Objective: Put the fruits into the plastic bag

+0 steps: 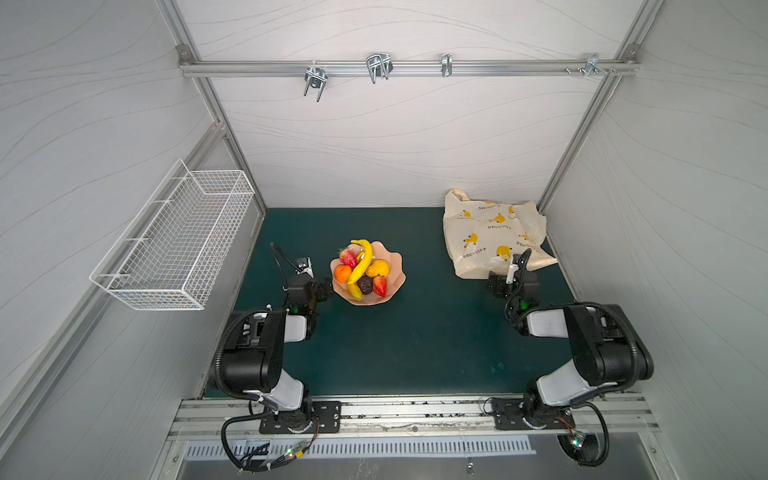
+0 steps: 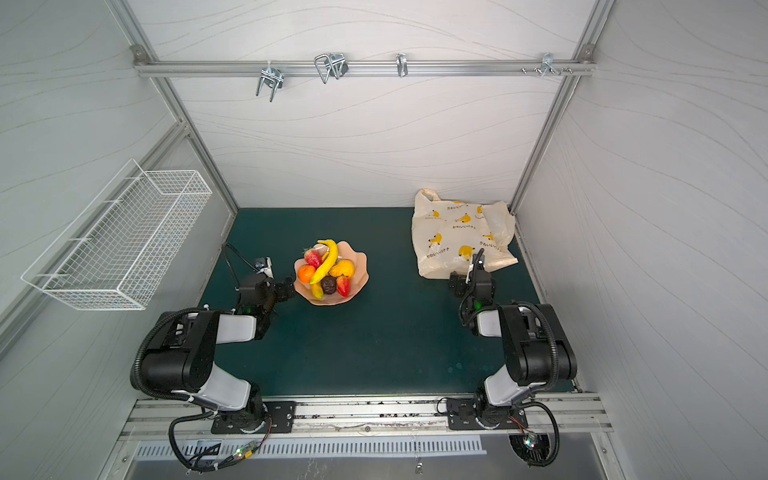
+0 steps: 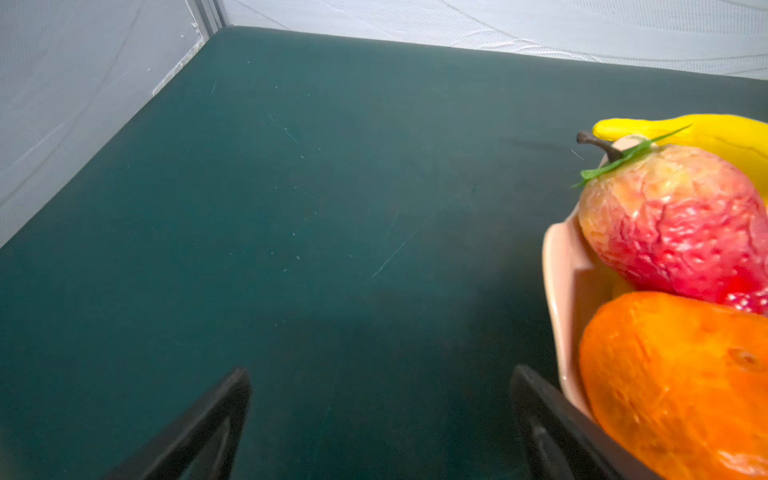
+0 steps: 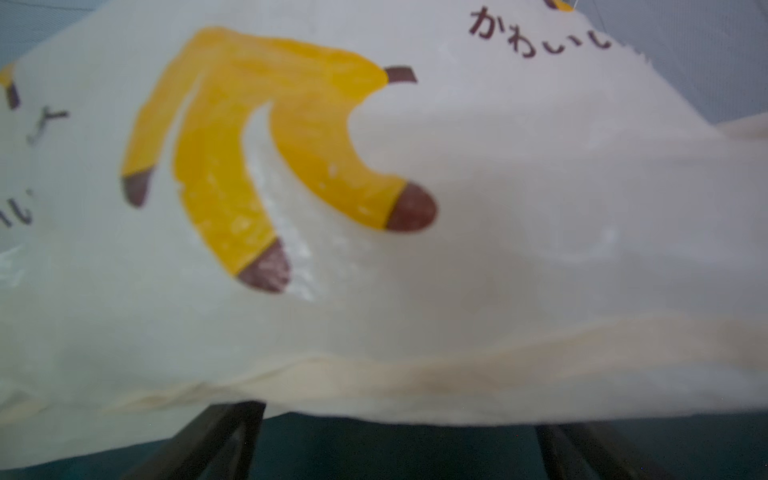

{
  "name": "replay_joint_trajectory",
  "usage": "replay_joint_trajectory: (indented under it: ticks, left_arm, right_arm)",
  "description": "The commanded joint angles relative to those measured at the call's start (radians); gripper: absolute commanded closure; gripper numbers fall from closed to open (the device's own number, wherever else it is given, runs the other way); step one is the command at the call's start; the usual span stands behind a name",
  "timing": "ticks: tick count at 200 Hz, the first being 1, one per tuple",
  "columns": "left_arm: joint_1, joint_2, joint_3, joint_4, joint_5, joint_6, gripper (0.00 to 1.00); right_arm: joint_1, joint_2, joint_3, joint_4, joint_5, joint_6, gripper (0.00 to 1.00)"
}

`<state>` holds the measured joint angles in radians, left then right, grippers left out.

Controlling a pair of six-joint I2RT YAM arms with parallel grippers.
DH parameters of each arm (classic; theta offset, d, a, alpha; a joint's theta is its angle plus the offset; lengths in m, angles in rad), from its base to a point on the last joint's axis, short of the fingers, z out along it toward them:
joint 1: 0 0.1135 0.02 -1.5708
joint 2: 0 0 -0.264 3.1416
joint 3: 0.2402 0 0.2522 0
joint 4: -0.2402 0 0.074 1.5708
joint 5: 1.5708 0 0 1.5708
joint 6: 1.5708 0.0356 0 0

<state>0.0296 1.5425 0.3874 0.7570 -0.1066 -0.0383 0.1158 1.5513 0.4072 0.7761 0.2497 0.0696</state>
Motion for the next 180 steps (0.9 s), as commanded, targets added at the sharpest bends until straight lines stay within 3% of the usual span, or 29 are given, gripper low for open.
replay_joint_trajectory:
  ticks: [1,74,85,113,133,180]
  left_arm:
    - [-0.007,0.014,0.039,0.085,-0.016,0.003,0.01]
    - [-0.008,-0.002,0.024,0.104,0.029,0.021,0.01]
    - [-0.014,-0.033,0.003,0.116,0.023,0.023,0.01]
    - [-0.026,-0.174,-0.033,0.041,0.006,0.022,0.01]
    - [-0.057,-0.302,-0.045,-0.071,0.013,0.013,0.01]
    - [-0.154,-0.600,-0.053,-0.324,-0.016,-0.048,0.01]
  right_arm:
    - [0.008,0.016,0.018,0.043,0.011,-0.025,0.01]
    - [0.032,-0.027,0.009,0.029,0.015,-0.056,0.01]
    - [0.077,-0.056,0.015,0.015,0.086,-0.098,0.01]
    - [0.134,-0.203,0.081,-0.265,0.168,-0.081,0.01]
    - [0.183,-0.327,0.089,-0.380,0.143,-0.093,0.01]
    - [0.198,-0.529,0.265,-0.871,0.122,0.130,0.01]
